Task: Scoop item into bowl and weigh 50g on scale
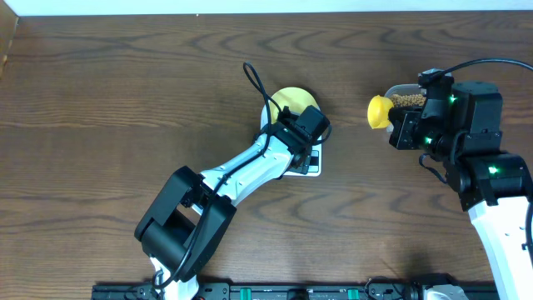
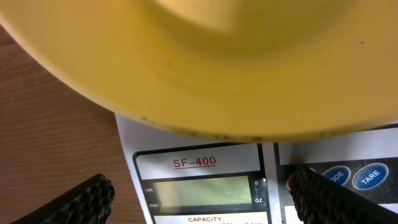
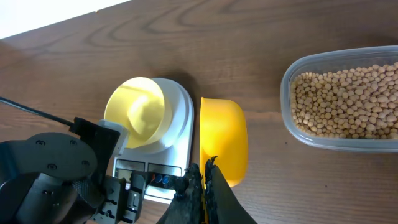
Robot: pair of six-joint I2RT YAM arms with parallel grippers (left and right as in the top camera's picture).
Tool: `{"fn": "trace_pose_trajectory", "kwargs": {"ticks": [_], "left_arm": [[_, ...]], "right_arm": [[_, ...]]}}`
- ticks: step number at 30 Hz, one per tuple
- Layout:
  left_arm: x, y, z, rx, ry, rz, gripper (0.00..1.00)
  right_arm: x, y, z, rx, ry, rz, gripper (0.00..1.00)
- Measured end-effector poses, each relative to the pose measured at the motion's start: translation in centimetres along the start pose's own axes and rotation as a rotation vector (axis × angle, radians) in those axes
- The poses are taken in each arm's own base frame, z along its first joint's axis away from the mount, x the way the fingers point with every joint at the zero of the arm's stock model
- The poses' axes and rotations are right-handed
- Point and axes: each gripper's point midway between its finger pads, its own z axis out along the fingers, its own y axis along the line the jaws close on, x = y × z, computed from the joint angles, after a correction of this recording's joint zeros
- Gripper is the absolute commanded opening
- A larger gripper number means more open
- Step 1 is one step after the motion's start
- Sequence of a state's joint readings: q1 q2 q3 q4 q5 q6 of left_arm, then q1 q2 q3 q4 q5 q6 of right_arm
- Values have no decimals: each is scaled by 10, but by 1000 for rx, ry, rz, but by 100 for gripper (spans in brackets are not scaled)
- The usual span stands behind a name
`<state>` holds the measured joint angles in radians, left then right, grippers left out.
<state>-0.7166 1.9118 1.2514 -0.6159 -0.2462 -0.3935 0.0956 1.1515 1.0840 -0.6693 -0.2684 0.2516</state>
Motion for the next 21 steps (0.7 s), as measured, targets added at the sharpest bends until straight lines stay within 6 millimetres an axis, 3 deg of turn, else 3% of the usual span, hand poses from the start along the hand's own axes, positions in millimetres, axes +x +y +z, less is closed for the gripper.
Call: {"fn": "trace_pose_trajectory", "kwargs": {"ticks": [21], "left_arm": [[-2,-1,1,4,-9,-3,93]], "right_arm": [[0,0,0,0,0,0,1]]}}
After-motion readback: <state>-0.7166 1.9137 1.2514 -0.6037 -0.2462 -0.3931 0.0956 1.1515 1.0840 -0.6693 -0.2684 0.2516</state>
